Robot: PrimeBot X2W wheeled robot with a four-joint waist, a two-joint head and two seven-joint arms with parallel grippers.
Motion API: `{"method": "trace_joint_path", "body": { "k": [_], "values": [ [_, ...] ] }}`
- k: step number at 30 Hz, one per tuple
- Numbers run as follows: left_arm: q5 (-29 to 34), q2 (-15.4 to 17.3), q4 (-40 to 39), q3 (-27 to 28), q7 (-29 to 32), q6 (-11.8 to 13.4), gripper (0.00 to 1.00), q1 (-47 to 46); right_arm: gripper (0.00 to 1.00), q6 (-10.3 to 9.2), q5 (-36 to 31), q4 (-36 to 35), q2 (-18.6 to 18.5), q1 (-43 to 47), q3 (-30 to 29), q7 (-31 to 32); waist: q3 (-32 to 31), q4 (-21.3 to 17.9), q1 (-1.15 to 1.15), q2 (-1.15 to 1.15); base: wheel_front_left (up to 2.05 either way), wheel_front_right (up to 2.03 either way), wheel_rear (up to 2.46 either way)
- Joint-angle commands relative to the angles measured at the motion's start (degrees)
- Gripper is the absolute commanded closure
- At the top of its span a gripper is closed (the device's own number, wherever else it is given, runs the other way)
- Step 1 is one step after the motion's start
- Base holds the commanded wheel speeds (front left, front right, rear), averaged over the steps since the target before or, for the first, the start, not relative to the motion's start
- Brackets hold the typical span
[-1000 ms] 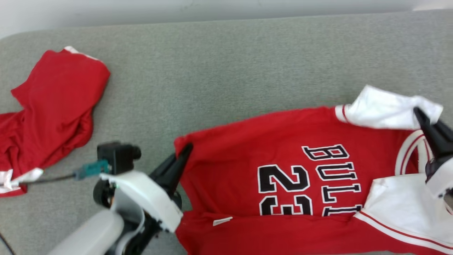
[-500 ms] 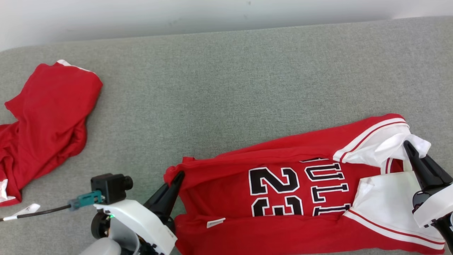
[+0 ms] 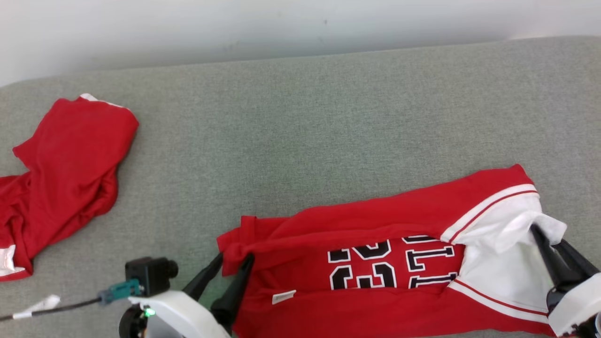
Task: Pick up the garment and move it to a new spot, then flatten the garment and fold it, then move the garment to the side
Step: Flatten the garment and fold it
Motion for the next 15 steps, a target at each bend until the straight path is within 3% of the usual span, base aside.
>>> {"method": "trace_joint_path", "body": {
  "k": [1, 8, 11, 15],
  "values": [
    [0.98, 0.28, 0.34, -0.29, -0.79, 0.13, 0.00, 1.40, 0.00, -0.11, -0.92, 0.33, -0.68, 1.34, 0.05, 0.53, -0.48, -0.24, 0.00, 0.00, 0.00, 0.00, 0.00],
    [6.21, -1.00, 0.59, 5.37, -8.26, 5.56, 0.00, 5.70, 0.00, -0.11, 0.90, -2.82, -2.00, 6.39, -4.76, 2.19, -1.82, -0.65, 0.00, 0.00, 0.00, 0.00, 0.00],
    [11.66, -4.06, -2.57, 12.81, -8.69, 7.06, 0.00, 7.98, 0.00, -0.11, 1.46, -5.26, -2.94, 8.63, -9.32, 2.85, -2.15, -0.24, 0.00, 0.00, 0.00, 0.00, 0.00],
    [22.17, -10.26, -6.56, 22.71, -8.65, 6.47, 0.00, 13.13, 0.00, -0.11, 0.27, -7.83, -1.82, 10.38, -15.30, 4.36, -2.54, 0.26, 0.00, 0.00, 0.00, 0.00, 0.00]
  ]
}}
